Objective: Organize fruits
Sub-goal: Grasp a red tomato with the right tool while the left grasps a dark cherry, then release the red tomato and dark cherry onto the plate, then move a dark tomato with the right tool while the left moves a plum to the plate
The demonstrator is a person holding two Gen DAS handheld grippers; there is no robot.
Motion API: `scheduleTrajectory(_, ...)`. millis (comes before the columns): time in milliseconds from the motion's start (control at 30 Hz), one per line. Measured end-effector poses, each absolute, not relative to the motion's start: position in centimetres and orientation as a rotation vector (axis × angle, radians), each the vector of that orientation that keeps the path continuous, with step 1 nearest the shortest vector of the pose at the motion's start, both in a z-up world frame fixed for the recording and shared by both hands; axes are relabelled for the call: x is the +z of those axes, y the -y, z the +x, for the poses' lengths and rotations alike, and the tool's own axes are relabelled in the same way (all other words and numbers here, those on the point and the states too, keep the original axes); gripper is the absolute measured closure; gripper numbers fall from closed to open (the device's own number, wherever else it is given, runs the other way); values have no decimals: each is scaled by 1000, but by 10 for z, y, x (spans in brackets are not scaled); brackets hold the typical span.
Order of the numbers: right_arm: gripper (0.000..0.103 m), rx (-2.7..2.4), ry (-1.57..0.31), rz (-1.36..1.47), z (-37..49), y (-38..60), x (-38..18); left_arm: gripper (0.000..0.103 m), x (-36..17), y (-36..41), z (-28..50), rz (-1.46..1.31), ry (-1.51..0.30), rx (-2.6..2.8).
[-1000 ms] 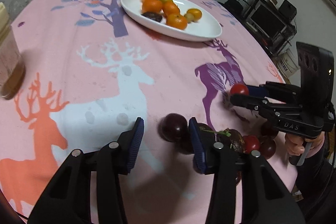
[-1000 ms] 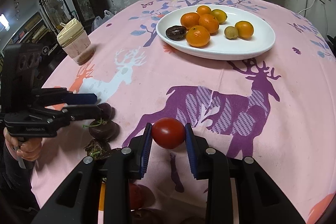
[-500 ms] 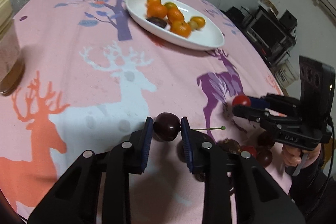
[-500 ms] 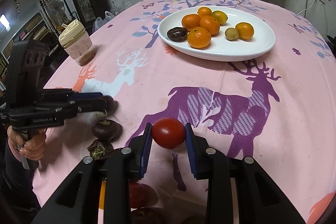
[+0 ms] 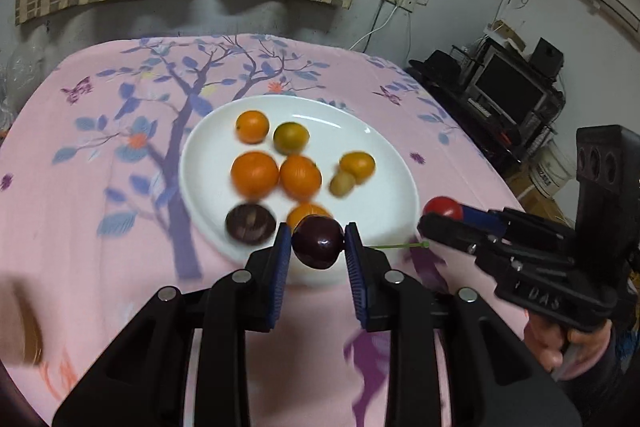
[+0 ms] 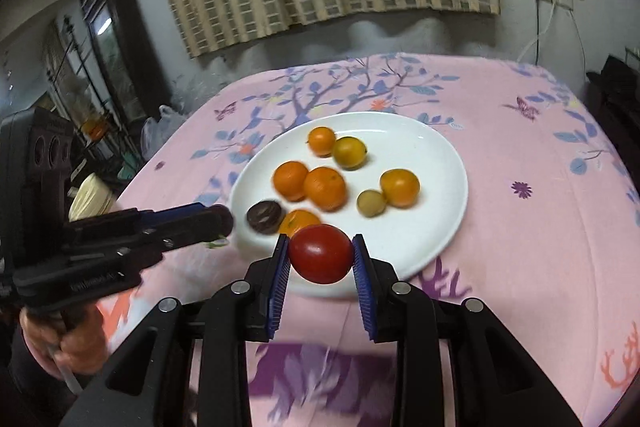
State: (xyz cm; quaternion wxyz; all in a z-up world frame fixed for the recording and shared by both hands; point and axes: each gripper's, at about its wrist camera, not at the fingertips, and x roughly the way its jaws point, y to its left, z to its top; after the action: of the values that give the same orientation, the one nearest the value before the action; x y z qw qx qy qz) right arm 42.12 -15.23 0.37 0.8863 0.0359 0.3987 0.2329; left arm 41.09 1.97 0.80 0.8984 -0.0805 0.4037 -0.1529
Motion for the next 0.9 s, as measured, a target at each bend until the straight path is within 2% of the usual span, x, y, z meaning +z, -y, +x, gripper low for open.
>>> scheduleTrajectory(67, 71, 467, -852, 83, 440, 151, -6, 76, -1, -12, 433, -158, -858, -296)
scheduleTrajectory(100, 66, 464, -856, 72, 445, 149, -9, 75, -3, -9, 439, -144, -864, -277)
scheduleTrajectory(133, 56, 456, -852, 58, 446, 150, -12, 59, -4, -8, 441, -123, -865, -240)
scheduleTrajectory(167, 56, 449, -843, 57, 443, 153, -13, 33, -3, -9, 439, -102, -856, -198)
scheduleTrajectory(233, 56, 486, -844, 74, 428, 162, -10, 15, 4, -16, 416, -63, -778, -155)
scheduleTrajectory(400, 47, 577, -833, 63, 366, 183, -9, 9, 10, -37, 346, -11, -732, -133)
scheduleTrajectory(633, 46, 640, -813, 2, 285, 199, -18, 5, -15, -62, 251, -127, -725, -42)
scheduleTrajectory(767, 46, 617, -875, -7, 265, 211, -32, 5, -22, -64, 235, -66, -689, 37)
scheduleTrajectory(900, 46, 645, -958, 21, 257, 222, -48, 5, -27, -77, 241, -160, -737, 13)
